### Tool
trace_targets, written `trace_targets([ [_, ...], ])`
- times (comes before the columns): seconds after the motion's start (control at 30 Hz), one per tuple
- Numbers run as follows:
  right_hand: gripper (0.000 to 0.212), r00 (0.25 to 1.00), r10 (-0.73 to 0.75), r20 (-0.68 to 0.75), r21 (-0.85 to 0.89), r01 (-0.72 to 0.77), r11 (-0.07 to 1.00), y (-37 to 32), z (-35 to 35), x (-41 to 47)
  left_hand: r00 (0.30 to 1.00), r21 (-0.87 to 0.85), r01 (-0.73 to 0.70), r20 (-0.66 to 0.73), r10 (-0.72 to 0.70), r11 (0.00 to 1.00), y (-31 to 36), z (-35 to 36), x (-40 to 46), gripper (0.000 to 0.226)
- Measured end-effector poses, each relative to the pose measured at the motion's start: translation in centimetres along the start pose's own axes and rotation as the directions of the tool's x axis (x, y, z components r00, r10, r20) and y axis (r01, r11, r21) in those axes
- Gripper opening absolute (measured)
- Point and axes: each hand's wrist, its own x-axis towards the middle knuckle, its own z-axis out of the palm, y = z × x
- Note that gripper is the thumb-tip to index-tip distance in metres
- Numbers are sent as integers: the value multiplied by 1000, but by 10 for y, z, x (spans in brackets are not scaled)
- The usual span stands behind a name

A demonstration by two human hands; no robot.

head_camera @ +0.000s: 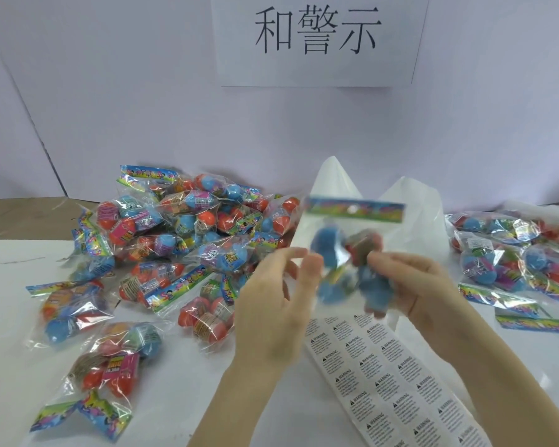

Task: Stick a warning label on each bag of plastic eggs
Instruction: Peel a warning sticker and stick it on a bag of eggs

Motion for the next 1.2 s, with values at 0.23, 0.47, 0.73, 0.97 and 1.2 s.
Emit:
trace_targets([
  [0.23, 77, 942, -131, -308, 403, 254, 879, 0, 5, 2, 900, 194, 251, -407, -155, 949, -11, -4, 9, 30],
  [0.47, 54, 985, -154, -77, -193, 136, 972, 17, 19, -4, 833, 737, 431, -102, -544, 521, -28, -21, 16, 56],
  [0.73, 23, 977, -58, 203, -414, 139, 900, 13, 18, -10, 867, 808, 324, -46, -495, 492, -28, -22, 13, 56],
  [0.97, 27, 932, 202, 300, -621, 30, 783, 19, 18, -11, 914, 712, 369, -163, -370, 597, -19, -24, 13, 37],
  [1.2, 12, 945, 147, 294, -656, 88, 749, 22, 18, -9, 936, 525, 312, -313, -161, 792, -20, -23, 13, 39],
])
